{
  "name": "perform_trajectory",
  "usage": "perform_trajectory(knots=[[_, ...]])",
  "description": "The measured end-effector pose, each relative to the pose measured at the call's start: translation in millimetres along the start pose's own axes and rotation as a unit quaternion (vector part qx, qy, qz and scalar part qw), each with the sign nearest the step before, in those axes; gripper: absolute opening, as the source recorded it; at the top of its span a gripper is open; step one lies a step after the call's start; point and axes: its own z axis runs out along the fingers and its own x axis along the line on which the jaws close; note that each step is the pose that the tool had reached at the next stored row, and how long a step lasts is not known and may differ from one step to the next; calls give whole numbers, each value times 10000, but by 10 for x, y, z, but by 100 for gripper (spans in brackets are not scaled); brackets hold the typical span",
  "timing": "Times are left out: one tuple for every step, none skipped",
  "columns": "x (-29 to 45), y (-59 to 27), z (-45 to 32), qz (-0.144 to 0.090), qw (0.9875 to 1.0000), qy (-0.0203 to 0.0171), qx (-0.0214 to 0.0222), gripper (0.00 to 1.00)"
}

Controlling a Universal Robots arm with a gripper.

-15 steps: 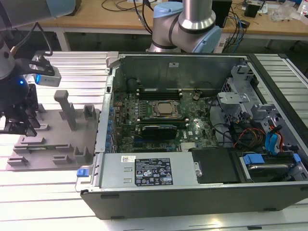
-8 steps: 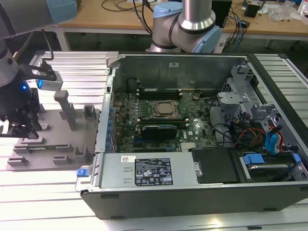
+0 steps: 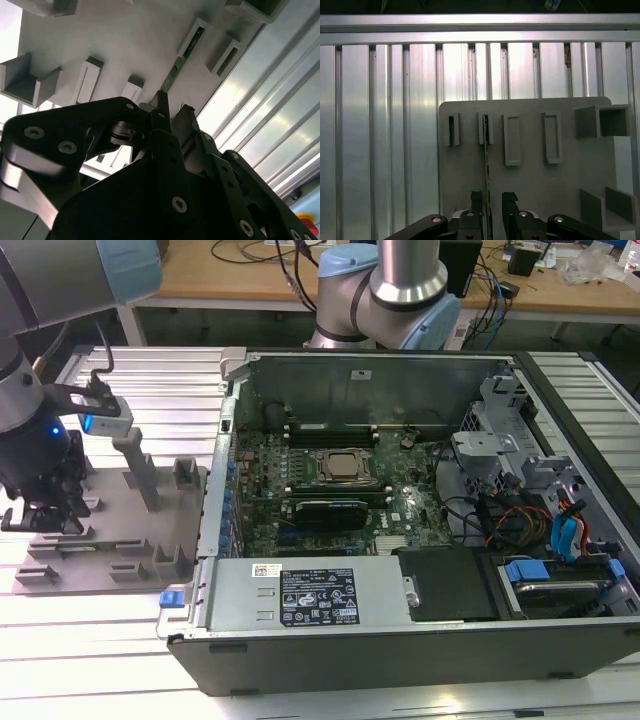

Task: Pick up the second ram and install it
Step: 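Pick up the second ram and move it above second insertion slot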

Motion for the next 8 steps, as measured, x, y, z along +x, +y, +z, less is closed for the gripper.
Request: perform_trajectory(knots=[[1,1,18,-2,10000,0,0,28],[1,1,44,-5,10000,0,0,28],[2,1,62,-8,10000,0,0,28],[3,4,98,-17,10000,1,-1,28],[4,15,145,-55,10000,3,-2,28],[5,19,197,-134,9999,6,-4,28],[6,21,231,-134,9999,6,-4,28],[7,22,255,-134,9999,6,-4,28]])
